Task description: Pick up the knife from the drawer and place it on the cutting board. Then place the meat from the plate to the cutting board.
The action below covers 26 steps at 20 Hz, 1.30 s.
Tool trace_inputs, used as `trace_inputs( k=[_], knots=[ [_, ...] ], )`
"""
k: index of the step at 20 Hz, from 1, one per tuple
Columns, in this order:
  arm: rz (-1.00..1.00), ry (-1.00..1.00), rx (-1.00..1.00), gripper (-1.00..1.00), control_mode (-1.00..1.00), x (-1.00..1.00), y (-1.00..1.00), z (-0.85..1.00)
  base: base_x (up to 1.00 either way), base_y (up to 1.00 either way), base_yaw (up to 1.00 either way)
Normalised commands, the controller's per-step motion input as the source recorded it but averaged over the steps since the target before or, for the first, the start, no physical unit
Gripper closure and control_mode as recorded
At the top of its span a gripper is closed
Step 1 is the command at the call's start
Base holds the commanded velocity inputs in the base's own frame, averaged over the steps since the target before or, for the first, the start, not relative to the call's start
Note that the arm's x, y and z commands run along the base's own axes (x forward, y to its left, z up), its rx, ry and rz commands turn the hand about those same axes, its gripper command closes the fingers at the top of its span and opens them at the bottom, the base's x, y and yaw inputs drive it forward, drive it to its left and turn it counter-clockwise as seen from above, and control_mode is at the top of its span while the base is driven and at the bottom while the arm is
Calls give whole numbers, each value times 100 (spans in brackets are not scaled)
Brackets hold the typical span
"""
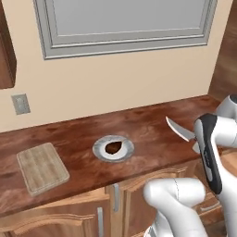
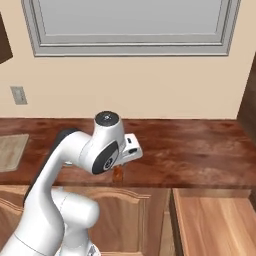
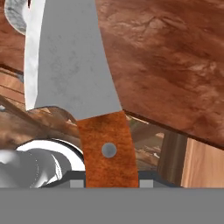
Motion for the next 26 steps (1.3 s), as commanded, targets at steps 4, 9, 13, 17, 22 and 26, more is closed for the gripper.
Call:
trace_inputs(
  k=[4, 9, 13, 17, 22, 26],
  knots=[
    [0, 0, 0, 100, 100, 0, 0, 0, -13, 62, 19],
    [0, 0, 0, 100, 100, 0, 0, 0, -3, 54, 12],
    [0, 0, 0, 100, 100, 0, 0, 0, 72, 79, 3],
    [0, 0, 0, 100, 100, 0, 0, 0, 9, 94, 4],
    [0, 0, 0, 100, 100, 0, 0, 0, 0, 96, 60],
    [0, 0, 0, 100, 100, 0, 0, 0, 0, 43, 96]
  ],
)
